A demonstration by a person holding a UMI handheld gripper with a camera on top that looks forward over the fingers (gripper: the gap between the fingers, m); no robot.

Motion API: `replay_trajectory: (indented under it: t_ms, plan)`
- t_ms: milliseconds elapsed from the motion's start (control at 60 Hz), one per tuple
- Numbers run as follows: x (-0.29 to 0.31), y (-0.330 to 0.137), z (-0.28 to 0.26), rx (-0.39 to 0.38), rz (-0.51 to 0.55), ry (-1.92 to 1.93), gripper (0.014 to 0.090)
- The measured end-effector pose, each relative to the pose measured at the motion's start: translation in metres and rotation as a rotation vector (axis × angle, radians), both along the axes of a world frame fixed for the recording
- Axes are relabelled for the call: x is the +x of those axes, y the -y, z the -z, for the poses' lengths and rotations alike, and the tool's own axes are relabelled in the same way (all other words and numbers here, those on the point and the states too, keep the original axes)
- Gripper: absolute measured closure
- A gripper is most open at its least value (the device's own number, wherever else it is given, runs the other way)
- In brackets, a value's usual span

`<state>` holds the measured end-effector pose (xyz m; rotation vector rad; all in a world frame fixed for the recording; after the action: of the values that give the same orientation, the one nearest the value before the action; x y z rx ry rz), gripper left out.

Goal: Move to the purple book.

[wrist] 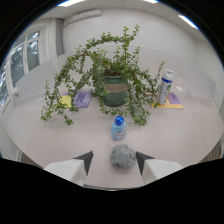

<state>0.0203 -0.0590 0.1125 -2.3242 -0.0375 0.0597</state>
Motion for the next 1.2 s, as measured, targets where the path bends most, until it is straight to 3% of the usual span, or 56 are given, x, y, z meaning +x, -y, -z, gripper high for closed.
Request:
replay_trajectory:
  t_ms: [567,917,1200]
  plan:
    - [0.014,0.002,-0.001,-0.004,0.009,0.017,0.0197]
    - [0.090,0.012,0.008,-0.031,0.064,0.035,0.0203]
    - [0.175,-0.007,0.020,-0.068,0.105,0.046,0.0201]
